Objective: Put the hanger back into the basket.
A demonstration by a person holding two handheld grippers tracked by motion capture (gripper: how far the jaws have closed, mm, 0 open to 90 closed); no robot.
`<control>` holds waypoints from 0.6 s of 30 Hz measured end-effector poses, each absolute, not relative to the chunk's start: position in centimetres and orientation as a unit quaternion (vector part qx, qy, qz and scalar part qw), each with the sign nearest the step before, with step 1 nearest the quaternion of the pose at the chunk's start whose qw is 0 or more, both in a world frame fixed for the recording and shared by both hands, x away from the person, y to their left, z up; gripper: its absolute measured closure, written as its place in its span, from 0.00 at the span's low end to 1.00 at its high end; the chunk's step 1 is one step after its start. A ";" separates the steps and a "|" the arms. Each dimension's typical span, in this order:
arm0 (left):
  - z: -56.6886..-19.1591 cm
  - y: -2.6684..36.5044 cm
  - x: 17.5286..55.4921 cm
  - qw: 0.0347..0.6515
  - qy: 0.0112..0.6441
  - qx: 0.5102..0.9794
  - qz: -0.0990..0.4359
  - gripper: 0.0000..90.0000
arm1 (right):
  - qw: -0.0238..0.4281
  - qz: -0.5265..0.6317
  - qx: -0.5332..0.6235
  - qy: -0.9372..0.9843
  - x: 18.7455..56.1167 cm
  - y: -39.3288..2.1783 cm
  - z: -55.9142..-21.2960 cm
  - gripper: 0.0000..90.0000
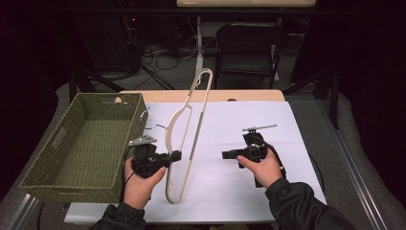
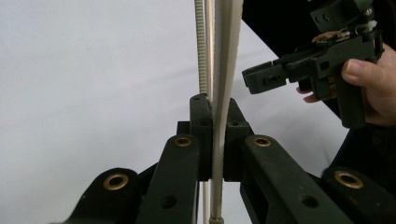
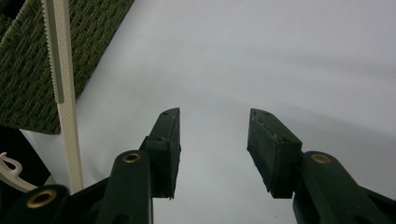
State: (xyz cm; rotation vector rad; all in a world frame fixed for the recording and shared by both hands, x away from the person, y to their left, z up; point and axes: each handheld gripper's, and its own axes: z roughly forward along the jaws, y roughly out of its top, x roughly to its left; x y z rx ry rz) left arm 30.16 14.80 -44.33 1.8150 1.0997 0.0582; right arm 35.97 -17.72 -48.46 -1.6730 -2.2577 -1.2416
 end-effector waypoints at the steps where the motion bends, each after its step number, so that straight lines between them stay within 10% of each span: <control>1: -44.2 14.8 30.1 0.484 0.451 0.750 0.023 0.97 | 0.035 -0.404 -0.544 -0.734 36.0 -17.7 -48.5 0.60; 18: -36.5 18.5 27.5 0.424 0.400 0.807 0.095 0.97 | 0.000 -0.404 -0.529 -0.746 35.4 -18.9 -48.2 0.56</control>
